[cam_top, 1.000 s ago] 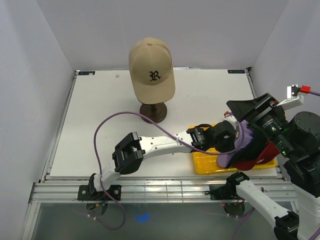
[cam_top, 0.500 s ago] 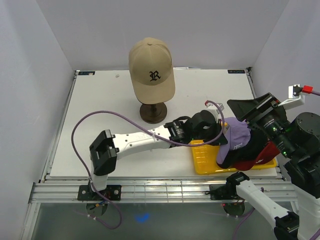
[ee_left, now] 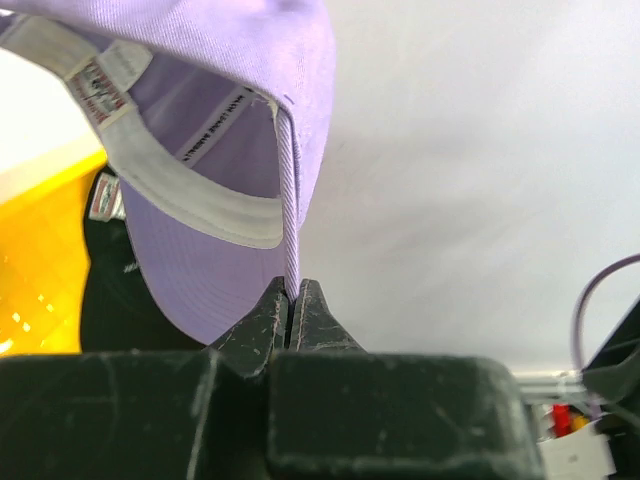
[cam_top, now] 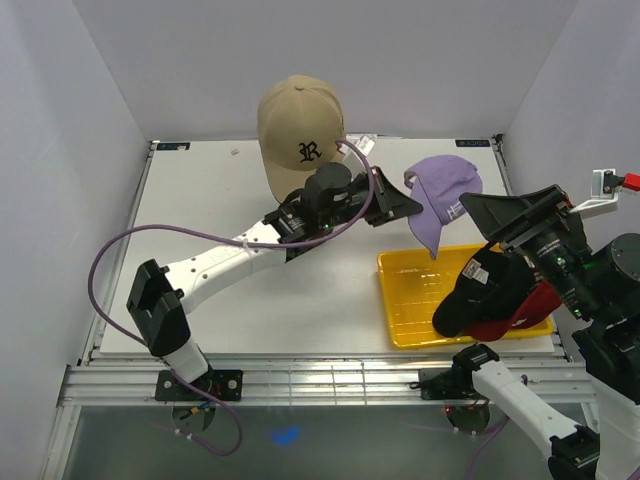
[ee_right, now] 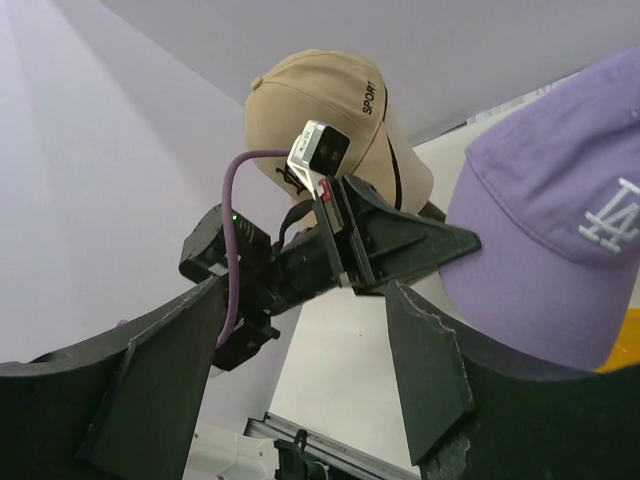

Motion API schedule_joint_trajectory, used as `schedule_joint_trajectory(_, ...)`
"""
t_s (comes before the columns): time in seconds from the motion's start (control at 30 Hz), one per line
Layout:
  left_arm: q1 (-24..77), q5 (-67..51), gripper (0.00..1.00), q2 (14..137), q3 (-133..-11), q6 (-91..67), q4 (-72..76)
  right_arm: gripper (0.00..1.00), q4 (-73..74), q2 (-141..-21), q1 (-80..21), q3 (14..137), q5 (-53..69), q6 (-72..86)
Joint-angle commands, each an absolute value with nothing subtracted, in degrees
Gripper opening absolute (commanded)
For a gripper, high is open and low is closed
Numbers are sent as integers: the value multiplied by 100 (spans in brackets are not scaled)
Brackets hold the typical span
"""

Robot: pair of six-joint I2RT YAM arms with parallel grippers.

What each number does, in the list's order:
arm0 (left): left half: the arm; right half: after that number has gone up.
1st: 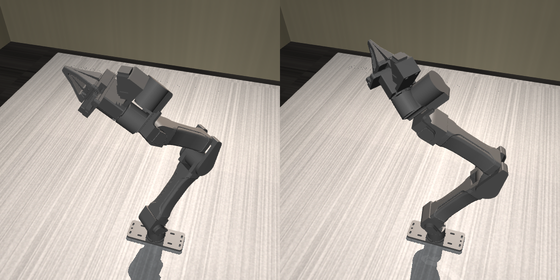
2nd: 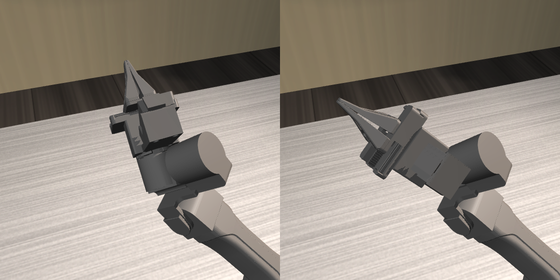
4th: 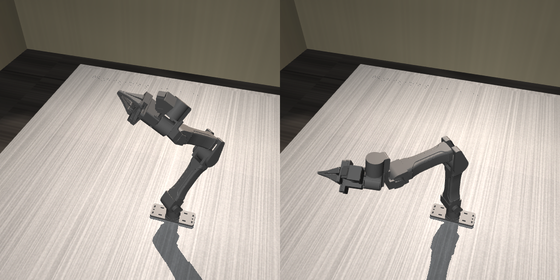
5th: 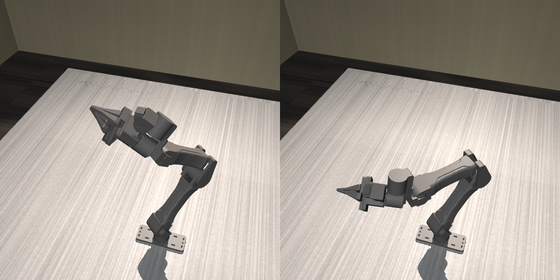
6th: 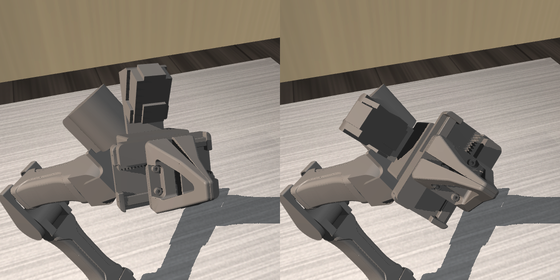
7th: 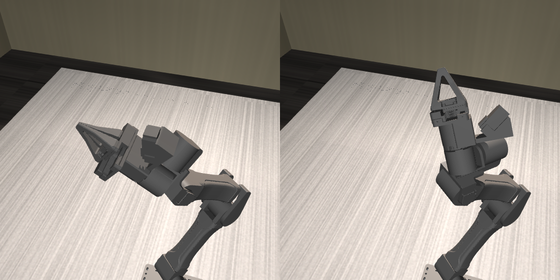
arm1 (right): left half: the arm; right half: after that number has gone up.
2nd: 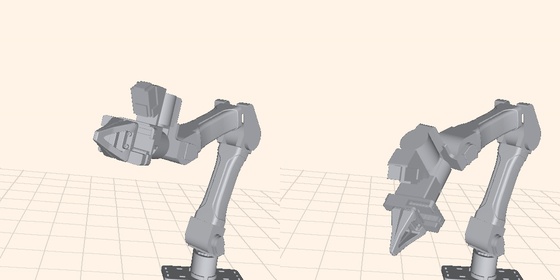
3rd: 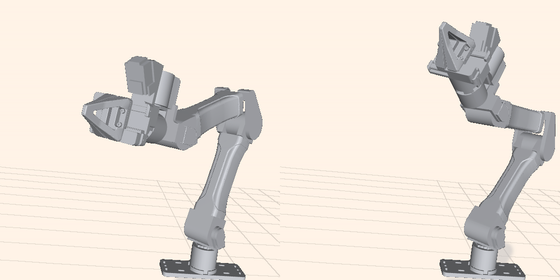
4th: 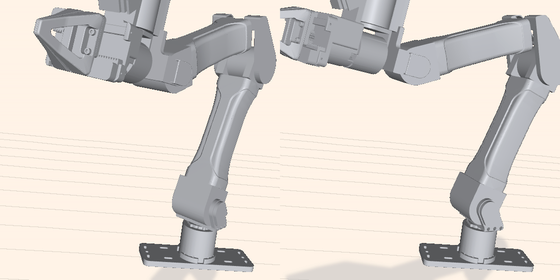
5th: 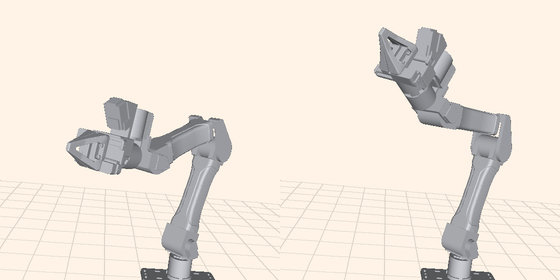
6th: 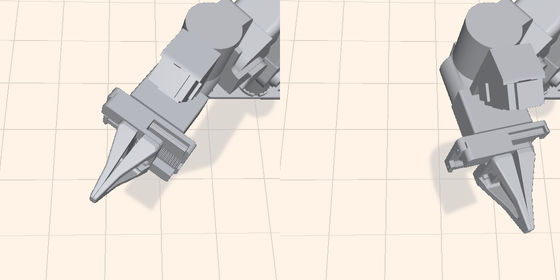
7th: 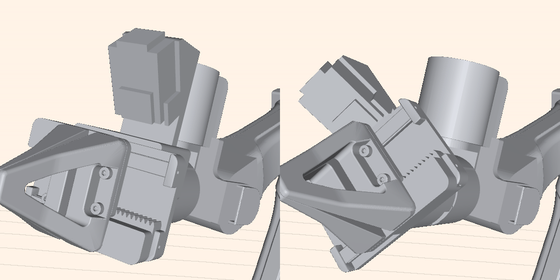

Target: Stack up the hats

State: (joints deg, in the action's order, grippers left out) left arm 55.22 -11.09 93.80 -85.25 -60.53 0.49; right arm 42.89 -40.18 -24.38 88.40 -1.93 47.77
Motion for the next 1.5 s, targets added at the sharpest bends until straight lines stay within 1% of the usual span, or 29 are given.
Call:
schedule_joint_trajectory(0.0,5134,-1704,0,9193,-8841,-6573,903,72,3885,-3885,-2426,8763,-193,5045)
schedule_joint_trajectory(0.13,4633,-2153,0,9491,-9447,-6890,1221,72,3867,-3990,-2426,8736,-62,5133)
schedule_joint_trajectory(0.27,4439,-2548,0,9870,-10202,-7206,1590,72,3841,-4034,-2426,8658,-79,5194)
schedule_joint_trajectory(0.37,4333,-2628,0,9993,-10380,-7452,1827,73,3832,-4034,-2426,8456,-211,5334)
schedule_joint_trajectory(0.47,4175,-2637,0,9958,-10231,-7821,2668,77,3814,-4244,-2426,8472,-316,5484)
schedule_joint_trajectory(0.5,4131,-2645,0,9941,-10083,-8048,2863,80,3814,-4341,-2426,8542,-343,5502)
schedule_joint_trajectory(0.57,3973,-2680,0,9897,-9967,-8296,3363,82,3684,-4665,-2426,8823,-317,5511)
schedule_joint_trajectory(0.6,3903,-2698,0,9888,-9906,-8410,3479,85,3622,-4763,-2426,8903,-256,5519)
schedule_joint_trajectory(0.67,3753,-2716,0,9783,-9800,-8674,3777,88,3342,-5062,-2426,9192,-176,5555)
schedule_joint_trajectory(0.7,3701,-2707,0,9739,-9730,-8736,3840,91,3262,-5150,-2426,9272,-80,5572)
schedule_joint_trajectory(0.8,3507,-2760,0,9590,-9712,-8850,3850,98,3016,-5510,-2426,9588,113,5573)
schedule_joint_trajectory(0.83,3411,-2777,0,9537,-9677,-8885,3850,99,2962,-5650,-2426,9632,149,5564)
schedule_joint_trajectory(0.87,3349,-2821,0,9493,-9659,-8973,3858,96,2884,-5704,-2426,9650,184,5572)
schedule_joint_trajectory(1.0,3050,-2909,0,9290,-9536,-9237,3937,94,1981,-5897,-2400,9378,631,5791)
schedule_joint_trajectory(1.33,2435,-3059,0,8903,-9343,-9685,4166,93,801,-6442,-1943,9071,1502,6459)
schedule_joint_trajectory(1.43,2373,-3067,0,8860,-9273,-9764,4280,93,292,-6704,-1741,8948,1844,6862)
schedule_joint_trajectory(1.47,2364,-3067,0,8842,-9255,-9782,4289,94,-223,-6810,-1714,8904,2150,7030)
